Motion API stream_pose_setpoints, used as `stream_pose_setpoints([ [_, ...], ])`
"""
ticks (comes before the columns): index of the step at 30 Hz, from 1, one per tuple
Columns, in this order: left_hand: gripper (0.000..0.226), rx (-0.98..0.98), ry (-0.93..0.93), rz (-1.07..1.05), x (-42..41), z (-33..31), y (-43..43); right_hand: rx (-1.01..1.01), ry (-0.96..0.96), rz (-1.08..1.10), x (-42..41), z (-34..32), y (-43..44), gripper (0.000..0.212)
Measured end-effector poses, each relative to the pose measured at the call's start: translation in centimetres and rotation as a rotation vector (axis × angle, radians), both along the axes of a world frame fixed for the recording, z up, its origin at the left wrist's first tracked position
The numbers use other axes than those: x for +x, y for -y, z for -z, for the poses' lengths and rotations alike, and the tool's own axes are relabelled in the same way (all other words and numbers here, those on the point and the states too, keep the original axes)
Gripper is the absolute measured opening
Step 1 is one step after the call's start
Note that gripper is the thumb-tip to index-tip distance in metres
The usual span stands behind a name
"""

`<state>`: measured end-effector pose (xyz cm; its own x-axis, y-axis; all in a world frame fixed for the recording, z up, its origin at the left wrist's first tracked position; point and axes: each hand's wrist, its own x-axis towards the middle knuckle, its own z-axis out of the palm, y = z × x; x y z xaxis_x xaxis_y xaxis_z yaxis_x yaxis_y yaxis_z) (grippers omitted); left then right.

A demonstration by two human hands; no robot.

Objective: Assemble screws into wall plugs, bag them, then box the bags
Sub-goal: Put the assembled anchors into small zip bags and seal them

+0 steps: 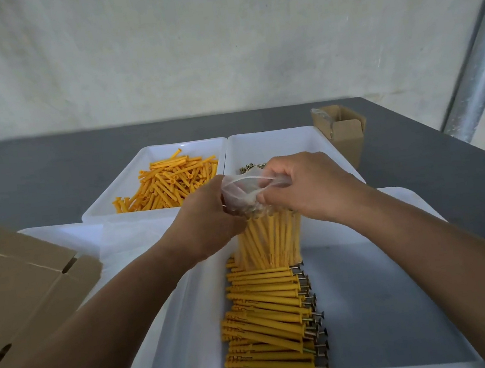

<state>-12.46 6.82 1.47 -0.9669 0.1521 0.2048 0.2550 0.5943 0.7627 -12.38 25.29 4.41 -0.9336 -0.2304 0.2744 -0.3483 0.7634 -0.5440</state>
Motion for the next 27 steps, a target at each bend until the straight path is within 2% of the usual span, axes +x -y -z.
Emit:
stream_pose_setpoints([
  [6,0.042,0.087,-0.064,0.002,-0.1,-0.2,-0.2,-0.017,-0.061,0.037,0.3,-1.2,-0.2,0.017],
  [11,0.044,0.195,-0.007,-0.046,0.0,-0.4,-0.2,0.077,-0.083,0.153,0.7,-3.3,-1.3,0.027],
  [14,0.032,0.238,0.02,-0.016,0.1,-0.4,-0.2,0.23,-0.086,0.258,0.8,-4.7,-2.6,0.012],
  [22,0.027,0.209,0.038,-0.002,0.1,0.0,-0.4,0.456,0.071,0.478,1.1,-5.2,-6.6,0.007],
  [27,0.029,0.18,0.037,-0.007,0.1,0.0,-0.3,0.375,0.222,0.453,1.1,-4.9,-7.7,0.022],
])
